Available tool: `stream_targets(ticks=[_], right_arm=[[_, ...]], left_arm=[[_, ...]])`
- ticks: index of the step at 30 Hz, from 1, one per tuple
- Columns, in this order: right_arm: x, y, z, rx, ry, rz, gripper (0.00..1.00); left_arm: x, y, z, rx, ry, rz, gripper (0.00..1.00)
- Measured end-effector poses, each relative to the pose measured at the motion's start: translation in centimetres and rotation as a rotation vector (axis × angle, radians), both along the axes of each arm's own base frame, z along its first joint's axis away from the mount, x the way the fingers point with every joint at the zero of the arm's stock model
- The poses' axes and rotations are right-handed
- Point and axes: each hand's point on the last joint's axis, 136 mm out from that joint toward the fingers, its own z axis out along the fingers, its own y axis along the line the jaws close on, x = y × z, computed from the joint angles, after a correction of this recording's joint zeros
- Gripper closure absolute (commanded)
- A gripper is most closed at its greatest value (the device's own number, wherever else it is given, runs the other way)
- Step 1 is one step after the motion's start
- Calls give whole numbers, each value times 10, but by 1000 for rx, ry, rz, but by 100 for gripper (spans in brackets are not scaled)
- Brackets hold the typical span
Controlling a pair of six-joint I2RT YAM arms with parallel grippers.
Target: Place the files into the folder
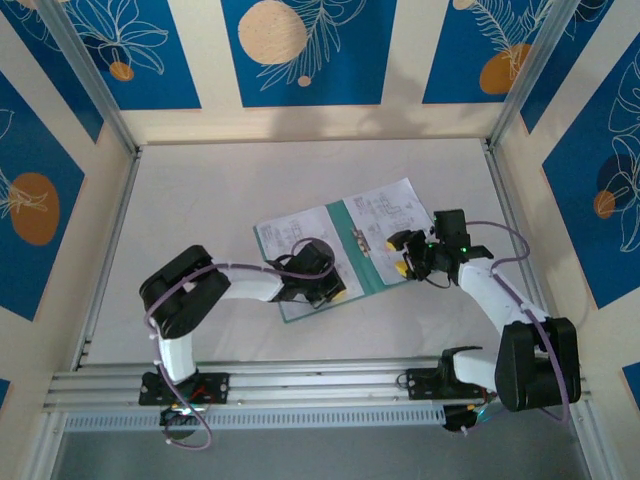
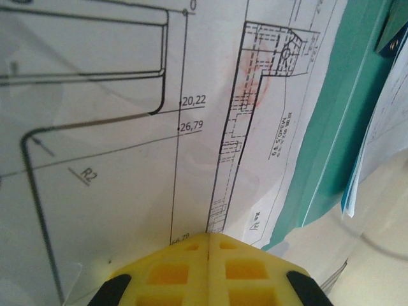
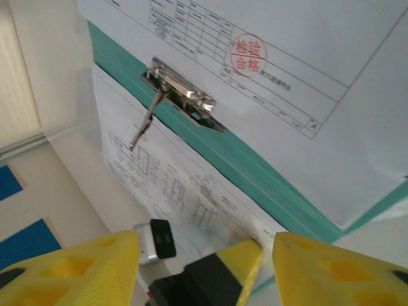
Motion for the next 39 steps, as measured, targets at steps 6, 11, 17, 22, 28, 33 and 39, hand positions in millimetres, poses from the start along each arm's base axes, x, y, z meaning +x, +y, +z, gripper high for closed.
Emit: stream_targets(ticks=[6, 11, 17, 22, 28, 33, 39], right_arm=[[15, 3, -9, 26, 8, -17, 40], [26, 22, -19, 33, 49, 15, 45], [54, 52, -12, 41, 25, 61, 51], [69, 62, -21, 41, 46, 63, 62], [75, 64, -29, 35, 74, 53, 69], [81, 67, -29, 35, 76, 51, 75], [78, 67, -32, 31, 91, 52, 78]], left_arm=[[-1, -8, 0, -13, 3, -17, 100], [-1, -10, 0, -23, 4, -23, 100], [-2, -11, 0, -27, 5, -26, 100], [-2, -11, 0, -27, 6, -27, 100], [-2, -11, 0, -28, 7, -28, 100], [-2, -11, 0, -28, 7, -28, 100], [-2, -11, 0, -28, 7, -28, 100]])
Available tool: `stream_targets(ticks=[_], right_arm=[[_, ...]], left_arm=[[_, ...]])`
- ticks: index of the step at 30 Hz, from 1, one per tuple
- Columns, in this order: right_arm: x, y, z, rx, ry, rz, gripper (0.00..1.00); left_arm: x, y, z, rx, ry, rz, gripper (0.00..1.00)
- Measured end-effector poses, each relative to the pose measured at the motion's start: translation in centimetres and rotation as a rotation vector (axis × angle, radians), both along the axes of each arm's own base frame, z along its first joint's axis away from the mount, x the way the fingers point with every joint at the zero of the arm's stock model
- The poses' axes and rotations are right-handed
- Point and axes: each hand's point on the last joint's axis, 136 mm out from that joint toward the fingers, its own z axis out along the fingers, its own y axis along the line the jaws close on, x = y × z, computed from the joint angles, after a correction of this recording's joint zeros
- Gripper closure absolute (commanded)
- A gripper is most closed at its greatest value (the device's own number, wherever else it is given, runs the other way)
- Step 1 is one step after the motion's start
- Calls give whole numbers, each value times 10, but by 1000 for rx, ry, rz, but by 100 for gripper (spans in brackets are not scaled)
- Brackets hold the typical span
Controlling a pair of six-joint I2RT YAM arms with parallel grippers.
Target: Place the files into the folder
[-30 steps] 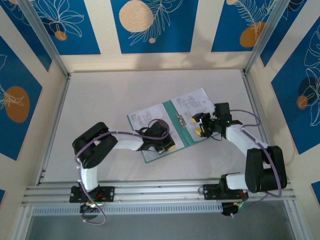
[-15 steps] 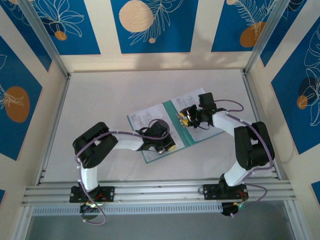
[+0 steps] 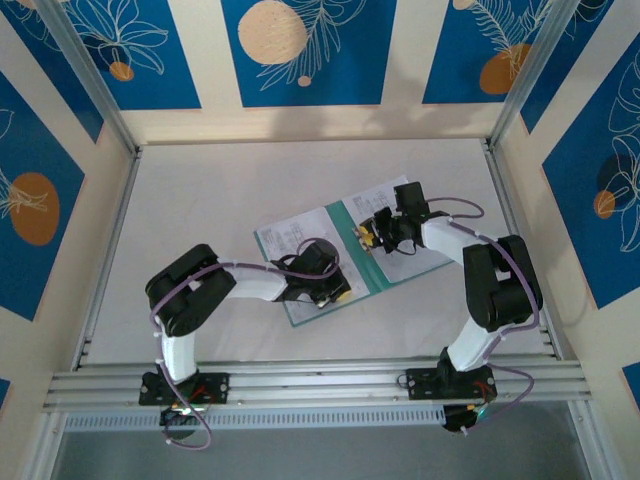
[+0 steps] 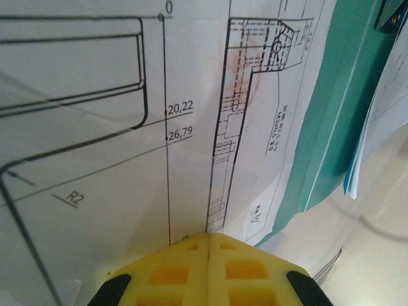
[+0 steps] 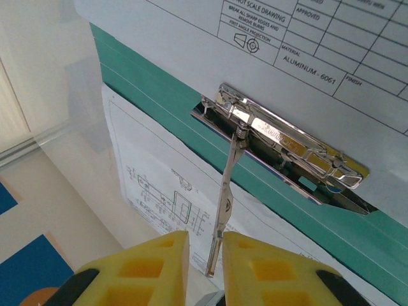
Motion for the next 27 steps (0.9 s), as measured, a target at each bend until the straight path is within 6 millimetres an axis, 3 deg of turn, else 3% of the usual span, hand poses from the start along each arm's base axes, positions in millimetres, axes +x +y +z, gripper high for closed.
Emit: stream_targets(ticks=[27], right_arm=[[-6, 1, -5, -18, 28, 4, 82]], left_arm=[[0, 0, 0, 0, 0, 0, 100]])
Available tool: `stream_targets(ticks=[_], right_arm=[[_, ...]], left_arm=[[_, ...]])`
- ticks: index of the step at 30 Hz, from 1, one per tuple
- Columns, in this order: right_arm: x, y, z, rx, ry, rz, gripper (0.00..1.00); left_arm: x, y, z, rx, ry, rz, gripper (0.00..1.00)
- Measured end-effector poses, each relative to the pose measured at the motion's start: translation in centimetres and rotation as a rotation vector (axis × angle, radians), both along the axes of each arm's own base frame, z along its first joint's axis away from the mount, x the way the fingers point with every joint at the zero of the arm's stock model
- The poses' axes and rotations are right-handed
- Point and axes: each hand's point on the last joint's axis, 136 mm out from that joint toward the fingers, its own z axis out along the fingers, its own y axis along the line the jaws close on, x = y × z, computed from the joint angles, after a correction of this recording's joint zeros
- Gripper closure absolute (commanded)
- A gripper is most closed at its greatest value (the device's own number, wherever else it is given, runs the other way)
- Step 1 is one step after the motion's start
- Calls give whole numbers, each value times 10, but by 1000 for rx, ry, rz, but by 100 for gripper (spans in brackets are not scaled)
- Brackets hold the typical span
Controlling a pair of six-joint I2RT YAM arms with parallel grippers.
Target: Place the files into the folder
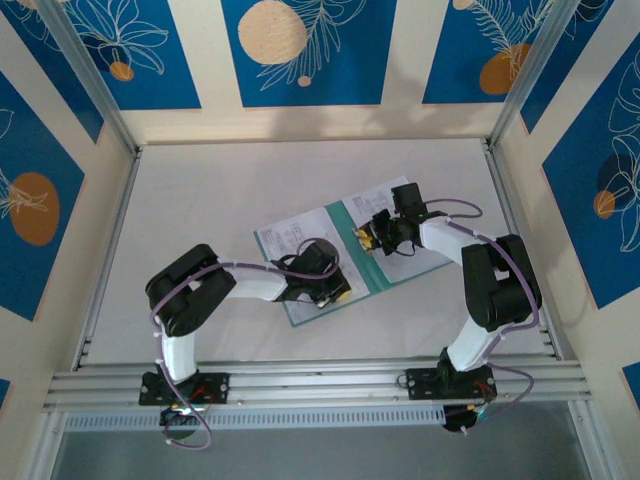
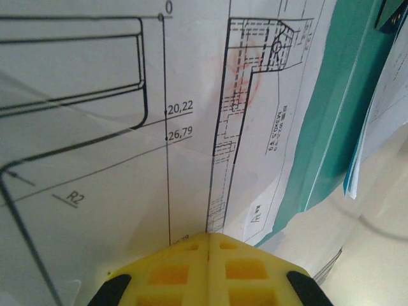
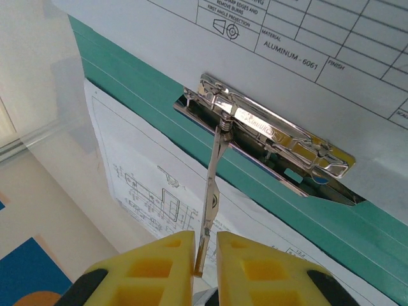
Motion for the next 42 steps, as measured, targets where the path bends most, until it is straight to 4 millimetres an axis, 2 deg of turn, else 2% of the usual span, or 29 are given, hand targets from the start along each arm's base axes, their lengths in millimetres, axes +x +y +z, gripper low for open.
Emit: stream_targets(ticks=[6, 13, 31, 42], right_arm=[[0, 0, 2, -1, 3, 0, 86], [-3, -1, -1, -8, 23, 1, 100], [-11, -17, -13, -73, -20, 106, 100], [-25, -22, -33, -93, -49, 149, 100]], left_arm=[[0, 0, 0, 0, 0, 0, 100], [0, 0, 0, -1, 0, 0, 100], [-1, 0, 0, -31, -2, 9, 100], [-3, 4, 1, -30, -1, 11, 100]])
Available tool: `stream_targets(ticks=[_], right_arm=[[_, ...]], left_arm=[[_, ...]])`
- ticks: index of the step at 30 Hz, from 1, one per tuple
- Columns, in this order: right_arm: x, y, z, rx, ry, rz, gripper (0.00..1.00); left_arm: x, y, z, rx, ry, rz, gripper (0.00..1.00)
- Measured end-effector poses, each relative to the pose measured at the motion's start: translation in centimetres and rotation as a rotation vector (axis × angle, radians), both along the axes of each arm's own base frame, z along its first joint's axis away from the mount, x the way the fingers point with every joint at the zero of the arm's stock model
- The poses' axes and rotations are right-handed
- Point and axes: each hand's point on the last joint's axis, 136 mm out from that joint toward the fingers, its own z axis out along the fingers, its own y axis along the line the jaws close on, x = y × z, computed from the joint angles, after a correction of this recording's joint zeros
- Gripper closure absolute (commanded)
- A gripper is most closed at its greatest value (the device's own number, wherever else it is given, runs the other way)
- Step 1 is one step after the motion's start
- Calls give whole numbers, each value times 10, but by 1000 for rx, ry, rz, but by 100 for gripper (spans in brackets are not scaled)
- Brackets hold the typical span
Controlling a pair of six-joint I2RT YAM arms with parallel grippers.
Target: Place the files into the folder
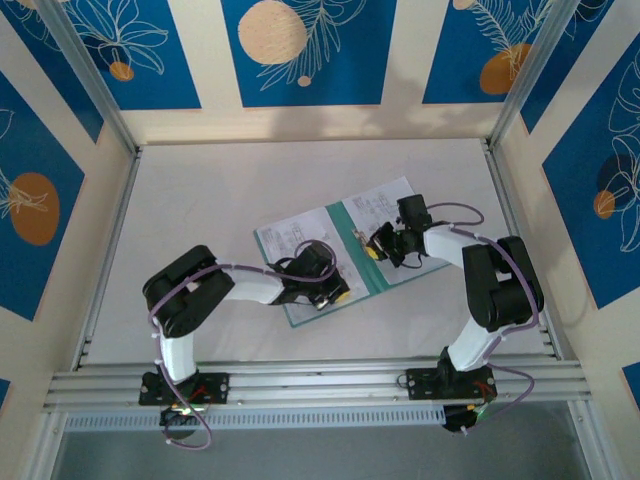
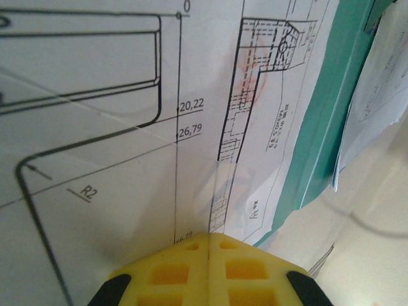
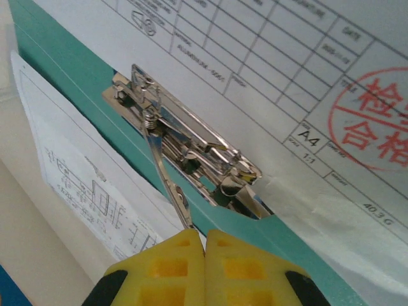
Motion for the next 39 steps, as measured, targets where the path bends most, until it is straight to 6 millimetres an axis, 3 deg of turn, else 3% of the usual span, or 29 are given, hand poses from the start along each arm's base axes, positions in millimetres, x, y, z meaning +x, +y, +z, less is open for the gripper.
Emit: stream_targets(ticks=[27, 39], right_arm=[[-3, -5, -14, 15, -14, -56, 100], [0, -4, -15, -12, 107, -75, 100]], left_arm=[[-4, 9, 0, 15, 11, 5, 100], [-4, 14, -1, 23, 14, 12, 100]])
